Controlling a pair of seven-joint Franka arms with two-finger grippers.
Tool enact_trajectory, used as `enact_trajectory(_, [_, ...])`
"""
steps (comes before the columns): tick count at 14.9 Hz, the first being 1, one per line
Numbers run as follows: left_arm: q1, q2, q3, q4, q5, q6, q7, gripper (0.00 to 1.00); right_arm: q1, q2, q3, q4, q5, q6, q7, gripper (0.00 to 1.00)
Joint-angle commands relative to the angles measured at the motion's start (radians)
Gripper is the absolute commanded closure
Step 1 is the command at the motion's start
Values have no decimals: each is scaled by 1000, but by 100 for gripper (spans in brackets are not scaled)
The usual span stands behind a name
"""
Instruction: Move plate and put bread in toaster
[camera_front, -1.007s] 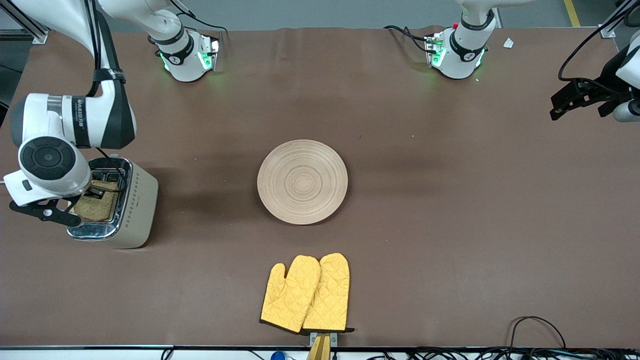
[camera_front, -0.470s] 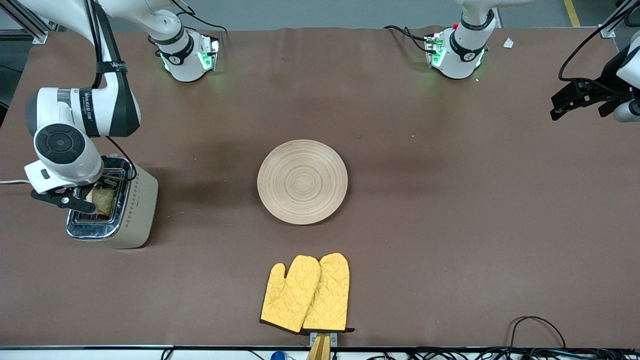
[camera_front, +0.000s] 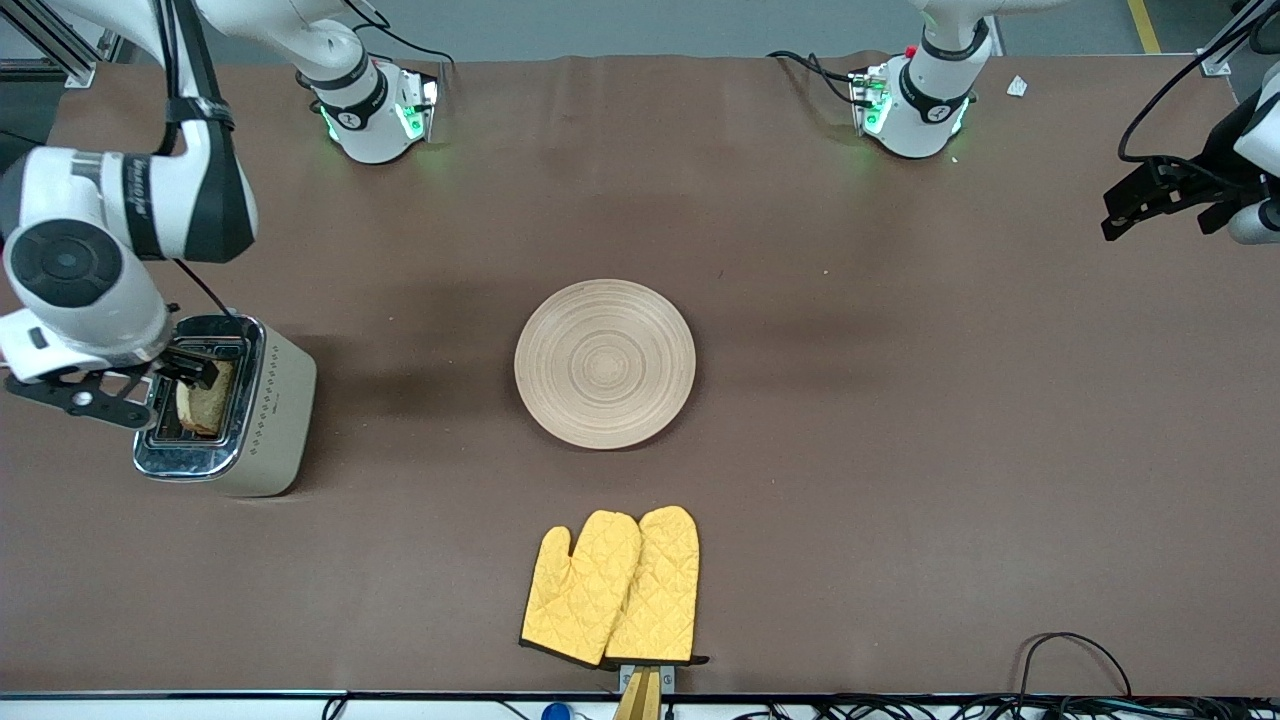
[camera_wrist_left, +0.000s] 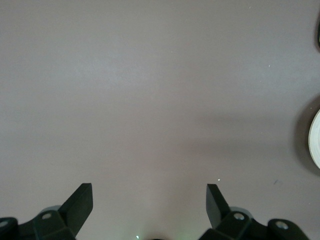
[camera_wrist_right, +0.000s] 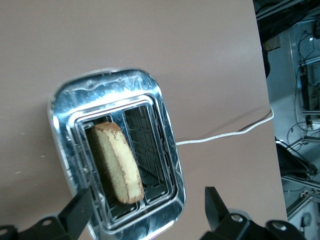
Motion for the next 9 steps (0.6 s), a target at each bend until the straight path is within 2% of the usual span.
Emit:
enact_trajectory(1, [-1,2,18,14,8,-2,34,0,-5,-27,5,152,118,-165,-120,0])
enact_trajectory(5, [-3,7,18,19,8,0,22,0,-34,-49,-3,330,250,-341,-213,0])
enact_trajectory(9, [-4,21,17,36,10,0,19,0,-137,-94,-1,413,388,-437,-413,0])
